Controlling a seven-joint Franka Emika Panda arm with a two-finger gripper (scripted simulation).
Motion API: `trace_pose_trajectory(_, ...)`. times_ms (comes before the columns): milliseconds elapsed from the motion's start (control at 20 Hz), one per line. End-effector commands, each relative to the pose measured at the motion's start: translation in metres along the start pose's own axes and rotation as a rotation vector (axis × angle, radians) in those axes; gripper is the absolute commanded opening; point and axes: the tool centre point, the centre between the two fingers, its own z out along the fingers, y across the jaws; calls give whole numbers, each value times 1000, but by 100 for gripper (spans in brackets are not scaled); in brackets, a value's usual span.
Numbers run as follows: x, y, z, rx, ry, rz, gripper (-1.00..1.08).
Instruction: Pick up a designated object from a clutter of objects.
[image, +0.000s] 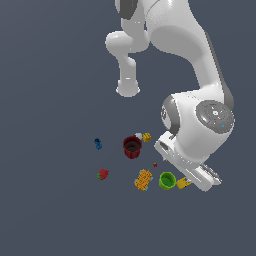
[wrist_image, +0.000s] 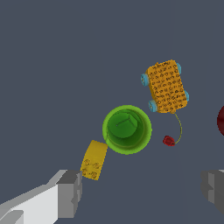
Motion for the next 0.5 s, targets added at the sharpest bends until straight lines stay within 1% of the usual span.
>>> trace_pose_trajectory(0,-5,-10,13,-3,7,54,100)
trace_pose_trajectory(450,-24,-37,53,-8,32,213,100)
